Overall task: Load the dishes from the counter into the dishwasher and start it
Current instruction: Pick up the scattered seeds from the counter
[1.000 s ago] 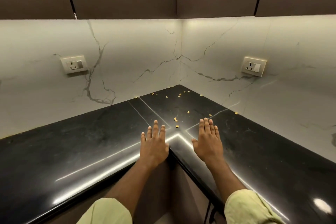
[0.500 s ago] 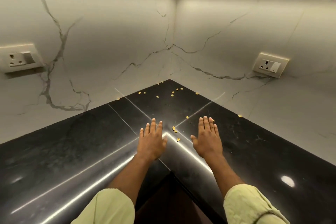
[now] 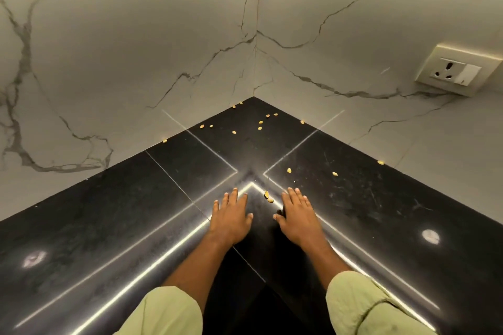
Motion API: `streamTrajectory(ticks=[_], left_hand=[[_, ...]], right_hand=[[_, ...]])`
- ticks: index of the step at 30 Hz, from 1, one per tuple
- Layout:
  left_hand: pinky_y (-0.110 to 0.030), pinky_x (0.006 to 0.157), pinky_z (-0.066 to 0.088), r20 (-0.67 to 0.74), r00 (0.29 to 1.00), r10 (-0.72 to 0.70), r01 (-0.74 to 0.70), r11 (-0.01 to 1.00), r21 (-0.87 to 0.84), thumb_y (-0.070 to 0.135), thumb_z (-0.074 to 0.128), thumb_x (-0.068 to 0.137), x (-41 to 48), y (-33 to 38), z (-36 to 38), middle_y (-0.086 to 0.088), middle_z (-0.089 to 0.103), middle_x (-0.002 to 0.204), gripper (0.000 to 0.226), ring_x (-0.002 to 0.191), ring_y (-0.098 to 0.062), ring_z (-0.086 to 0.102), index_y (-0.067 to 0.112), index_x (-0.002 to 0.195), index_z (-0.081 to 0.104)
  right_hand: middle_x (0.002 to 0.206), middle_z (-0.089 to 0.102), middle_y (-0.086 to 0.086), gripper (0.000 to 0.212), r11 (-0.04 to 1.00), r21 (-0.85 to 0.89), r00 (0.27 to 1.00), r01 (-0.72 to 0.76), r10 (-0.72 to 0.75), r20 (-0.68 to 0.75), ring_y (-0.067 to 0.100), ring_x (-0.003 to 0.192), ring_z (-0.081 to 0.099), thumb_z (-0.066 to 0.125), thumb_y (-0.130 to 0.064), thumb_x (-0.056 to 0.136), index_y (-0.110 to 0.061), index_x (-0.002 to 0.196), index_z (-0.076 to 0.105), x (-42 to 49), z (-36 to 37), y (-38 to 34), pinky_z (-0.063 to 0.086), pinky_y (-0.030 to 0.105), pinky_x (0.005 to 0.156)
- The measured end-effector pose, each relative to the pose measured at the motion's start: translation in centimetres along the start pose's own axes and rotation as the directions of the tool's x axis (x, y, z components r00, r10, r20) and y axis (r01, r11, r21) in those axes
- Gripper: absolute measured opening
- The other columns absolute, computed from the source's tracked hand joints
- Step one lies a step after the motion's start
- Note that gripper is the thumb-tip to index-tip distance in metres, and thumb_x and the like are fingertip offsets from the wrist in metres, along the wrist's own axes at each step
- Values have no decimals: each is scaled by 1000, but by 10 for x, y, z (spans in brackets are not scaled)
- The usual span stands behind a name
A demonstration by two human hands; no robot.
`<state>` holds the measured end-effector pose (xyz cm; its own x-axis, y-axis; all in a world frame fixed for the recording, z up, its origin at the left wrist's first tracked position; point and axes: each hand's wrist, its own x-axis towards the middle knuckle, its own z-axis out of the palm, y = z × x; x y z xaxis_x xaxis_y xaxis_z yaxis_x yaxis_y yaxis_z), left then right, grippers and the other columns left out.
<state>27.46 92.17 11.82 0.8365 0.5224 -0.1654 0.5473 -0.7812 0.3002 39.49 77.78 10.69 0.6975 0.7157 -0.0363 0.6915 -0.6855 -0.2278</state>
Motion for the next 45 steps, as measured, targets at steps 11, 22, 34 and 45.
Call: streamTrajectory(ticks=[11, 22, 34, 45], left_hand=[[-41, 122, 17, -81, 993, -88, 83, 995, -57, 40, 40, 103, 23, 5, 42, -2, 24, 162, 54, 150, -21, 18, 22, 153, 30], [-33, 107, 30, -153, 988, -2, -8, 998, -64, 37, 51, 100, 63, 13, 41, 7, 49, 138, 45, 128, -18, 43, 32, 144, 45], [-36, 91, 41, 64, 967, 247, -255, 945, 203, 46, 45, 102, 96, 28, 17, 0, 51, 129, 39, 119, -23, 48, 31, 135, 59], [-35, 72, 44, -50, 998, 37, -43, 992, -116, 18, 57, 97, 94, 13, 22, 5, 62, 96, 7, 92, -19, 58, 18, 101, 63]], right_hand=[[119, 55, -3, 50, 973, 221, 997, 65, -54, -54, 18, 115, 51, 72, -45, 80, -19, 122, 64, 27, 30, 16, 41, 33, 100], [105, 55, -7, 27, 924, 372, 991, 82, -37, -126, 13, 105, 48, 80, -44, 73, -21, 83, 70, 31, 47, 31, 38, 29, 90], [86, 57, -11, 25, 763, 642, 995, -78, 103, -2, 7, 88, 50, 81, -34, 75, -26, 68, 58, 35, 33, 32, 44, 31, 79], [77, 65, 13, 21, -116, 888, 842, -445, 283, 459, 18, 63, 65, 63, -21, 95, -1, 91, 59, 54, 5, 47, 54, 26, 51]])
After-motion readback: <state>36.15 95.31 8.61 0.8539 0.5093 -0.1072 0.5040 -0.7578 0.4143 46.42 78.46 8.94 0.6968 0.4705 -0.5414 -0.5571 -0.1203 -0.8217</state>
